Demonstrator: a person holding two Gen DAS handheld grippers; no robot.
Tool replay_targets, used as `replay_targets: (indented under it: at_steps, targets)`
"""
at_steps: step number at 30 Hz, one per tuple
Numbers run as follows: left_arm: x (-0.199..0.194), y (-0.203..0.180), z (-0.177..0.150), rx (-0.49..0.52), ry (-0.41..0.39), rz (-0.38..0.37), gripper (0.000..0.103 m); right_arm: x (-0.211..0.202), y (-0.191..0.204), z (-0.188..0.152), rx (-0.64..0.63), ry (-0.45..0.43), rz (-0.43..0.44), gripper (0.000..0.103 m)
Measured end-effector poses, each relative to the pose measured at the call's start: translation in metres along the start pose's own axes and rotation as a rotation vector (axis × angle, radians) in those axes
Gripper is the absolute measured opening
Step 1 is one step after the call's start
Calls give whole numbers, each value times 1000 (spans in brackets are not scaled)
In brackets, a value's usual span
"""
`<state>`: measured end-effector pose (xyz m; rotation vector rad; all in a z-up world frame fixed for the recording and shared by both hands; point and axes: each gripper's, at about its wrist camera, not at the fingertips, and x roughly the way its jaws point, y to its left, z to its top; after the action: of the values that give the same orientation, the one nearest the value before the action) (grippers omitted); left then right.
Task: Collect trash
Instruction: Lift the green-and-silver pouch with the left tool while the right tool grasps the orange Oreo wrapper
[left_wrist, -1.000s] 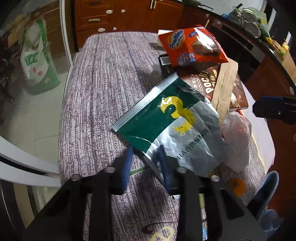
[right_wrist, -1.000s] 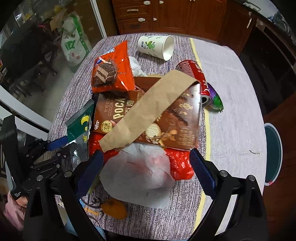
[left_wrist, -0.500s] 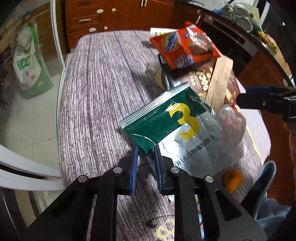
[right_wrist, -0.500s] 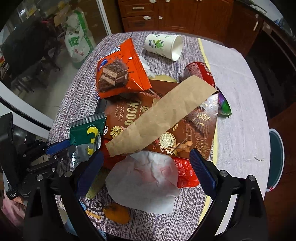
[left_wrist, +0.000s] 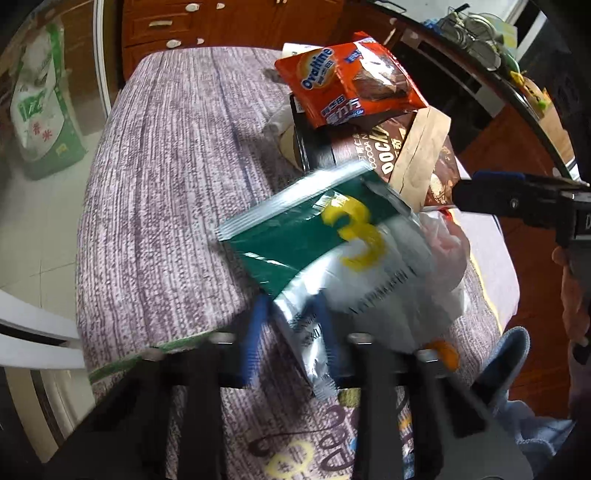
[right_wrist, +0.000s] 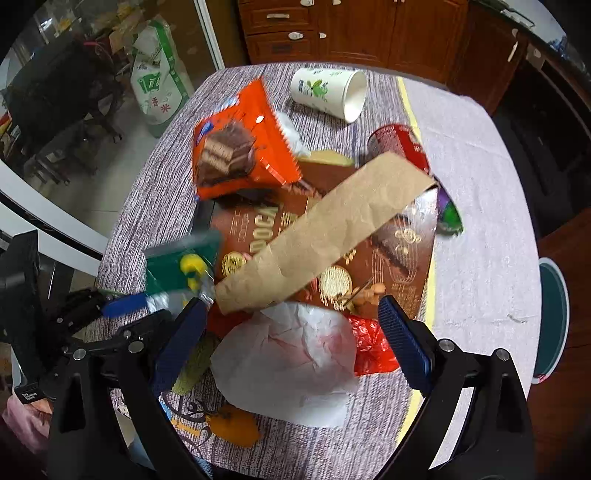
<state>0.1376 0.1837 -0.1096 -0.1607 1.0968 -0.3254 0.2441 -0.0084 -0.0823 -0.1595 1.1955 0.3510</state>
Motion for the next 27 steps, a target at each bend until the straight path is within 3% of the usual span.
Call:
replay_targets:
  at_steps: [3,9,14,15,17,18,27]
  targets:
    - [-6,-3,2,5,-32,22,7,-5,-1,14,-14,-32,-11,90]
    - [-19,2,8,1,-63,35,6,-4,12,53,-72,-108,15,90]
    - [-28,9,14,-14,-85,44,6,17,26,72,-107,-114,37,90]
    - [-29,8,16,-14,-88,46,6,20,28,74,-108,-112,51,84]
    - [-31,7,18,-12,-93,57,6,25,28,74,-111,-107,76,52]
    - [-32,7,18,-12,-96,60,6,27,28,73,-110,-91,94,31]
    - [-70,-12,31,14,-179,110,6,-20,17,57,-93,-183,111,23]
